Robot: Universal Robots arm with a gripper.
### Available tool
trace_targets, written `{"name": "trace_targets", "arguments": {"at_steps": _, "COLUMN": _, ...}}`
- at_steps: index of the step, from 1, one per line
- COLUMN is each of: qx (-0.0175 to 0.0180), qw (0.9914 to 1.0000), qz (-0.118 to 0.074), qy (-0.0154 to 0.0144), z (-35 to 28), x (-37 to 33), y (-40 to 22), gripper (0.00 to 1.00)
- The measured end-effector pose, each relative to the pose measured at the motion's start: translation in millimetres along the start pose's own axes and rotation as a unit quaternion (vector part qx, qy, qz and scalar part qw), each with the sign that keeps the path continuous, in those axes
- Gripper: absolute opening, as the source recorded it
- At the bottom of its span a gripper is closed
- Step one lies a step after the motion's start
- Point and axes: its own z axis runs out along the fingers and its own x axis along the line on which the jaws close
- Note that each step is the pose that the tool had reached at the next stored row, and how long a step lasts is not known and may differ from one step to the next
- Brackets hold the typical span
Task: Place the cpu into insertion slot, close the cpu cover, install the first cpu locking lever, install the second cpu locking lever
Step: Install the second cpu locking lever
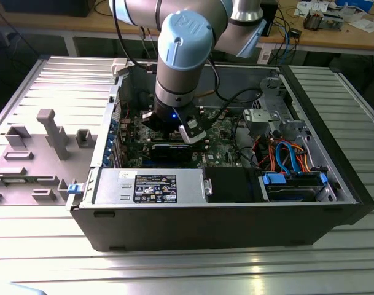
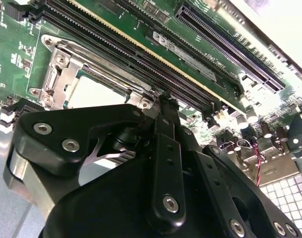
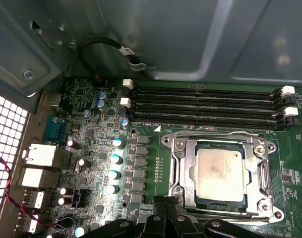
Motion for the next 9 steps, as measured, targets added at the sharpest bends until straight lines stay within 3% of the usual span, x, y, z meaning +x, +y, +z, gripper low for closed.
{"name": "trace_targets", "arguments": {"at_steps": 9, "qx": -0.0033, "qw": 0.99999, "qz": 0.0, "qy": -0.0007, "z": 4.4, "x": 2.4, "y": 0.8, "gripper": 0.11}}
